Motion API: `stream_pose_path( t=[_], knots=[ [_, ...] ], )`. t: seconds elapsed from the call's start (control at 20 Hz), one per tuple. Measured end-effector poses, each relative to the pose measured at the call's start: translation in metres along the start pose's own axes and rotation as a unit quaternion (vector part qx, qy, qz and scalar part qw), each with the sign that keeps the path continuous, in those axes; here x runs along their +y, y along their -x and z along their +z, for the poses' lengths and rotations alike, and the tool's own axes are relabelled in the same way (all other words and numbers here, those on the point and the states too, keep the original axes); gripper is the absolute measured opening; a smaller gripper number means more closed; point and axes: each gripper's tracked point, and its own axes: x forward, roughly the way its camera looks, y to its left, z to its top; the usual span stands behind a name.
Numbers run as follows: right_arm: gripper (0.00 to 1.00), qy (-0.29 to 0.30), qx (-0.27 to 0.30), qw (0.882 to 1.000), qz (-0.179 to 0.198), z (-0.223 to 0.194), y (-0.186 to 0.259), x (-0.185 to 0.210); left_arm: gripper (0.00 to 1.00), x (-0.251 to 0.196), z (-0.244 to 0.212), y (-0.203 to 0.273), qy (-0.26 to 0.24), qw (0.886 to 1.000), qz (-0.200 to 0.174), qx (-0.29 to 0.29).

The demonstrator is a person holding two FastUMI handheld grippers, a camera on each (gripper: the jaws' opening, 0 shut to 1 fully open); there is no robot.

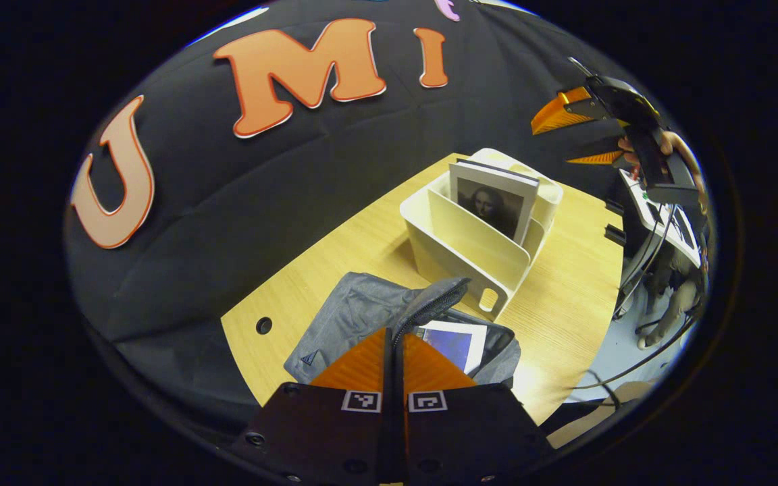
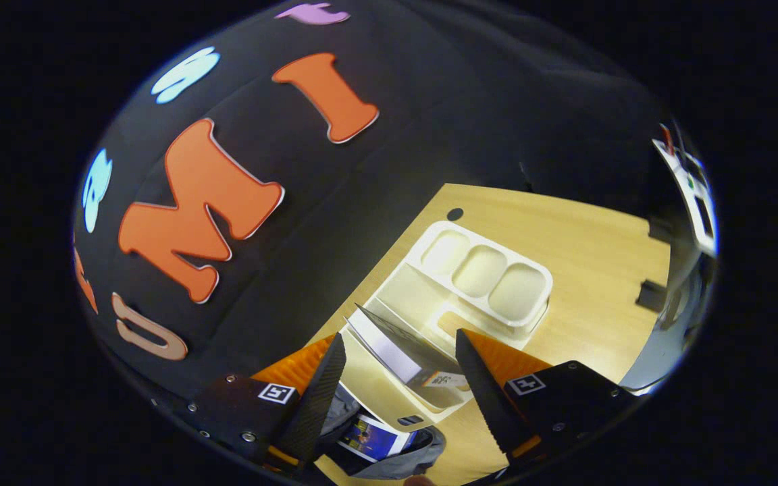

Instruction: Open the schoolbag, grab two books from the bookshelf and put them into the schoolbag.

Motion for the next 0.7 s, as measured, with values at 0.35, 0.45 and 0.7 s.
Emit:
stream_pose_path(
  t=[0.35, 0.45, 0.7],
  knots=[
    [0.98, 0.216, 0.096, 0.972, -0.004, 0.005, -0.045, 0.054, 0.01, 0.005, -0.008, 0.002, 0.041, 0.999, 0.016, 0.011],
    [0.98, 0.276, 0.120, 0.953, -0.023, 0.001, -0.058, 0.053, 0.01, 0.008, -0.010, 0.001, 0.045, 0.999, 0.021, 0.018],
    [0.99, 0.355, 0.209, 0.910, -0.038, -0.033, -0.086, 0.041, 0.01, 0.014, -0.011, -0.001, 0.057, 0.998, 0.030, 0.021]
  ],
)
